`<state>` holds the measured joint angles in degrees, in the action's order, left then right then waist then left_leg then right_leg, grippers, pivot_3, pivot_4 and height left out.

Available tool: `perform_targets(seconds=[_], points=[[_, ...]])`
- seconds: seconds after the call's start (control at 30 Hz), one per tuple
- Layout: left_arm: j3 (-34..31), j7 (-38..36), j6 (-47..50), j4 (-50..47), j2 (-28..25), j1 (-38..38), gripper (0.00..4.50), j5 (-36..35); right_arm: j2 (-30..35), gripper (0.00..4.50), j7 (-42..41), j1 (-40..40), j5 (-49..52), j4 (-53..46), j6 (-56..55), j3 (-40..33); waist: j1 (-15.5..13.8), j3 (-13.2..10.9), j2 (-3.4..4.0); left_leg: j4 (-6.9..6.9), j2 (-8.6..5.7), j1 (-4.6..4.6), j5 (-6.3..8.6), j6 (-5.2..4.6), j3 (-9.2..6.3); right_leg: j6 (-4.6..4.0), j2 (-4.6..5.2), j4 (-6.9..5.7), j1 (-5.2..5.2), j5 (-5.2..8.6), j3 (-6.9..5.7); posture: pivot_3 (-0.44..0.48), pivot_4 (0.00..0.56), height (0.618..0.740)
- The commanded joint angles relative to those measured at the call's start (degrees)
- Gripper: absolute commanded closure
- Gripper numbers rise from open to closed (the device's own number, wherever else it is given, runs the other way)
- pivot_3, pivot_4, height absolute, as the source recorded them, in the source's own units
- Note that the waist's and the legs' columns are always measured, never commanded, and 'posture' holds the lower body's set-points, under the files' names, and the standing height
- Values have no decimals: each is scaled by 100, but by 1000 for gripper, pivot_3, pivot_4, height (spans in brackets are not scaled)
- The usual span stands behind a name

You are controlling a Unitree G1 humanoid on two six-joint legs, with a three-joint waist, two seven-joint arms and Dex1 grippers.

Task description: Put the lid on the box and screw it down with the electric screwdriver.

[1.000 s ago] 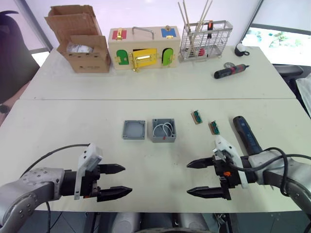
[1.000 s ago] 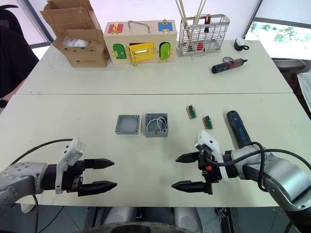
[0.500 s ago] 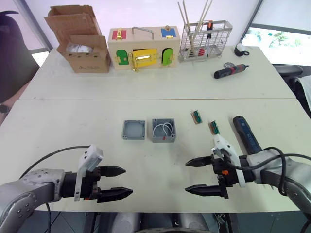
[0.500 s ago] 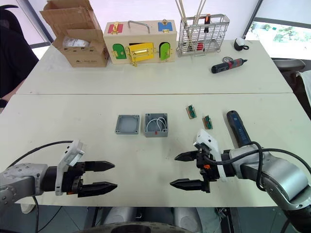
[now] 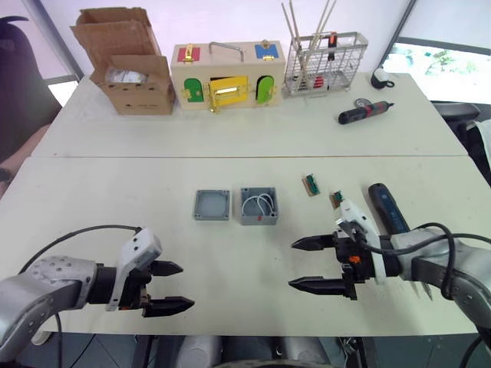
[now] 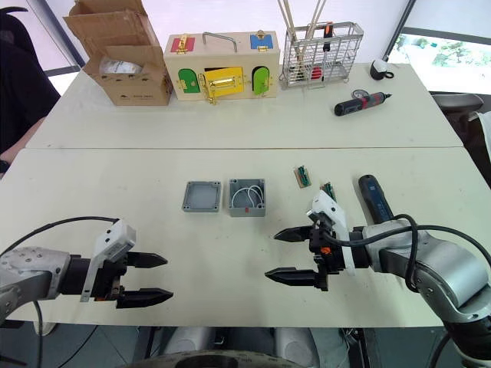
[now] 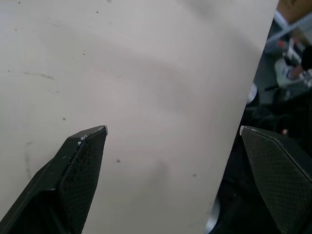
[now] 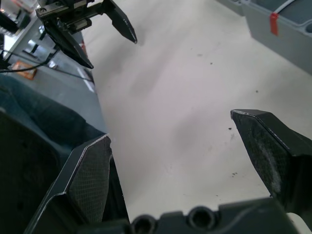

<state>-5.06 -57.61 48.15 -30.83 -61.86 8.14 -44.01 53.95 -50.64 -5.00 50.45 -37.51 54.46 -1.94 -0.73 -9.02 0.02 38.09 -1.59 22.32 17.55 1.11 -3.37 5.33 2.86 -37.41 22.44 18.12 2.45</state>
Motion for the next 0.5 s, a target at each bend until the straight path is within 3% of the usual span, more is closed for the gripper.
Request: perform_targets(seconds=[0.03, 0.17, 0.3, 0.4, 0.5], points=[[69, -264, -181, 330, 26, -479, 0, 119, 1, 60, 253, 0, 164, -251, 113, -238, 2, 0, 0, 0, 0, 0, 0, 0, 0, 0, 0, 0, 0, 0, 0, 0, 150, 740], [71, -298, -193, 622, 255, -1262, 0, 69, -13, 60, 326, 150, 51, -288, -62, -360, 1, -1, -2, 0, 0, 5, 0, -1, 0, 1, 0, 0, 5, 0, 0, 0, 150, 740], [308, -268, -120, 1083, 650, -2801, 0, 80, -4, 60, 449, -274, 705, -61, 195, -816, -4, -7, -13, 8, -1, 10, 0, 0, -1, 2, 0, -9, 9, -1, -3, 0, 150, 740], [989, -799, -212, 1661, 981, -4147, 0, 383, 85, 60, 561, -975, 1424, 243, 530, -1089, 3, -9, -18, 19, -5, 8, -3, 3, -4, 4, -4, -21, 4, -2, -7, 0, 150, 740], [1708, -1421, -621, 1947, 1087, -4760, 0, 938, 105, 60, 674, -1313, 1578, 295, 677, -1015, 33, -9, -18, 15, -6, 9, -2, 1, -2, 5, -8, -23, 12, -2, -6, 0, 150, 740]])
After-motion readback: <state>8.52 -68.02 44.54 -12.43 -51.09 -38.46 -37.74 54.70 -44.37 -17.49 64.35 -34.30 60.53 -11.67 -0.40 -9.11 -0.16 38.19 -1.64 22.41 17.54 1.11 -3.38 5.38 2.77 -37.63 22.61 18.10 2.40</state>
